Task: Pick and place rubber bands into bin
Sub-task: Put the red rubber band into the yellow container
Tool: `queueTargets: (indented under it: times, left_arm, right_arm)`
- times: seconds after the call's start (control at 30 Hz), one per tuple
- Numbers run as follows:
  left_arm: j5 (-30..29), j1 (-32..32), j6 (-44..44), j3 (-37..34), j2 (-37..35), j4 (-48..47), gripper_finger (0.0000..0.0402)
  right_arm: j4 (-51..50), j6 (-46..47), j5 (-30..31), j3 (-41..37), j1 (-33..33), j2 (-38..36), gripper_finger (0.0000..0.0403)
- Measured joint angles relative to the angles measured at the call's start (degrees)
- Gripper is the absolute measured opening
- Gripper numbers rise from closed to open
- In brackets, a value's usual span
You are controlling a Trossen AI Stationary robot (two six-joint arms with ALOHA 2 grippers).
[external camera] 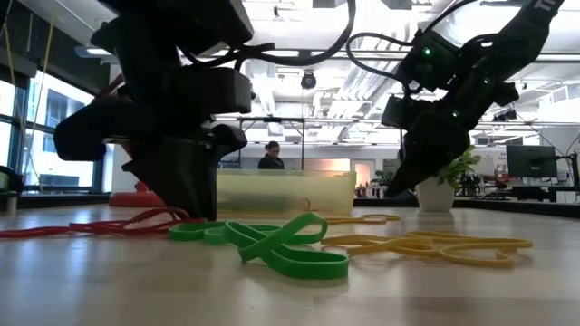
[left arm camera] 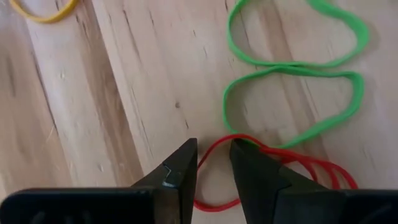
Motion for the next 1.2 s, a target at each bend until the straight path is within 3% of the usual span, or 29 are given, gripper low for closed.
queueTargets:
  times: [0.2,0.4,0.8,1.2]
  left_arm:
    - [-1.15,-0.04,0.88,-0.06,0.15,-0.12,0.0084]
    - [-1.56,-0.15,0.71,-0.06,0.83,-0.75,0.0011]
    - [-9.18,-0.01,-5.66,0.70,-0.94,-3.58,0.0001]
    - [-16.15,0.02,-2.56,14.98,-5.38,-14.54,0.0000]
  right_arm:
    - [0.18,-0.01,0.07,0.00,-0.02,0.00,0.0138]
    - [0.42,-0.02,0.38,0.00,-0.02,0.00,0.0138]
    - [0.59,0.09,0.74,0.00,-0.02,0.00,0.0138]
    - [-0.55,0.66,-0.19,0.00,-0.02,0.00,0.0138]
